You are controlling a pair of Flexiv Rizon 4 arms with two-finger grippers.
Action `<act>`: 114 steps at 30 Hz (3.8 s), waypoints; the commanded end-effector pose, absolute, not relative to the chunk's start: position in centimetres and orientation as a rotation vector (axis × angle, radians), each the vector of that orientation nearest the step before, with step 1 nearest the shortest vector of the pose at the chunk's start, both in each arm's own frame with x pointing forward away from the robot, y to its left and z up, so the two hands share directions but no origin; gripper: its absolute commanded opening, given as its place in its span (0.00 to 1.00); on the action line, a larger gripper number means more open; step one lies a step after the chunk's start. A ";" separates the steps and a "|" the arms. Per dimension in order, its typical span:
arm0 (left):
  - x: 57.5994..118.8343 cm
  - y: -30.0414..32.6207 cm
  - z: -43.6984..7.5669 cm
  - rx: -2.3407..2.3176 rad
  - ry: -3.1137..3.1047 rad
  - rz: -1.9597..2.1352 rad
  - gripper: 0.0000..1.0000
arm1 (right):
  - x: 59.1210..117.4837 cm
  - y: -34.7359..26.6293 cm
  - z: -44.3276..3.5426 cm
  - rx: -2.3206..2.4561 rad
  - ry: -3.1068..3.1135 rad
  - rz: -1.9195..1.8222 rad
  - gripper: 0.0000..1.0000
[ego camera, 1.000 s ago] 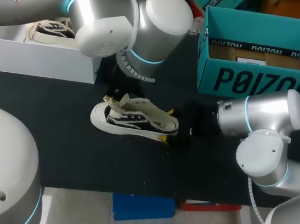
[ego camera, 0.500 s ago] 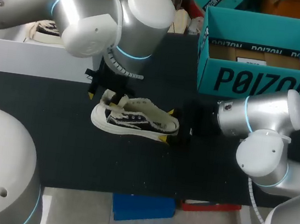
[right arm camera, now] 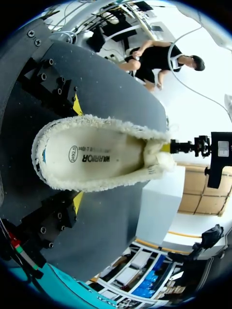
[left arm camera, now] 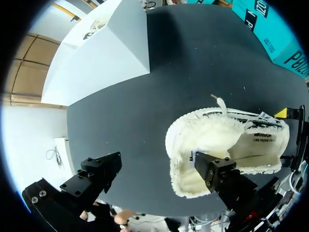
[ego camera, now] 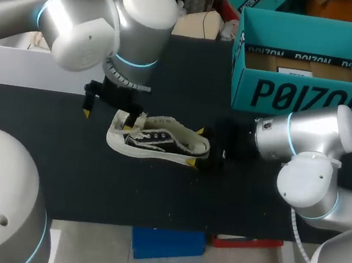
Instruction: Take the shoe out of the shoebox, open the shoe tongue, remove and reinsert the insole, then place the shoe into the shoebox
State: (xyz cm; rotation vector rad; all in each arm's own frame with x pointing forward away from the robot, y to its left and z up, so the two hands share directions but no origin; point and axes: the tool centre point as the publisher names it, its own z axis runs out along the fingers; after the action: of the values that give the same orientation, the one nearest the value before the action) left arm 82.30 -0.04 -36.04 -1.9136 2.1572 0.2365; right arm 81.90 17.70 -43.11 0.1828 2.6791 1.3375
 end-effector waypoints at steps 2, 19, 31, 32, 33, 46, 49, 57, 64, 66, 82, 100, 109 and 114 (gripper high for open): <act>82.8 0.5 -37.3 -1.919 2.176 0.216 1.00 | 81.9 17.5 -43.3 0.186 2.681 1.334 0.00; 82.5 0.1 -34.0 -1.780 2.282 0.015 1.00 | 81.9 17.5 -43.3 0.186 2.681 1.334 0.00; 83.6 -6.7 -28.7 -0.764 3.135 -0.399 0.00 | 81.9 17.5 -43.3 0.186 2.681 1.334 0.00; 83.6 -7.3 -28.7 -0.626 3.198 -0.405 0.00 | 81.9 17.5 -43.3 0.186 2.681 1.334 0.00; 83.6 -8.0 -28.7 -0.496 3.231 -0.407 0.00 | 81.9 17.5 -43.3 0.186 2.681 1.334 0.00; 84.3 -12.3 -28.1 0.083 3.260 -0.279 0.00 | 81.9 17.5 -43.3 0.186 2.681 1.334 0.00; 84.3 -12.3 -28.1 0.083 3.260 -0.279 0.00 | 81.9 17.5 -43.3 0.186 2.681 1.334 0.00; 84.3 -12.3 -28.1 0.083 3.260 -0.279 0.00 | 81.9 17.5 -43.3 0.186 2.681 1.334 0.00; 84.2 -12.3 -28.3 0.162 3.271 -0.255 0.00 | 81.9 17.5 -43.3 0.186 2.681 1.334 0.00; 84.0 -12.7 -28.4 0.240 3.307 -0.335 0.00 | 81.9 17.5 -43.3 0.186 2.681 1.334 0.00; 83.6 -14.6 -31.6 0.347 3.372 -0.323 0.00 | 81.9 17.5 -43.3 0.186 2.681 1.334 0.00; 83.6 -14.8 -31.7 0.426 3.421 -0.365 0.00 | 81.9 17.5 -43.3 0.186 2.681 1.334 0.00; 83.3 -15.0 -33.5 0.474 3.460 -0.299 0.00 | 81.9 17.5 -43.3 0.186 2.681 1.334 0.00; 83.0 -15.1 -33.7 0.471 3.442 -0.282 0.00 | 81.9 17.5 -43.3 0.186 2.681 1.334 0.00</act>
State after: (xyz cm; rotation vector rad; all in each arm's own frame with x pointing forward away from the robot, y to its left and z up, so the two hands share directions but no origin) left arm 83.16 -14.91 -33.63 0.4705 3.4431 -0.2898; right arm 81.91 17.57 -43.24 0.1845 2.6802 1.3352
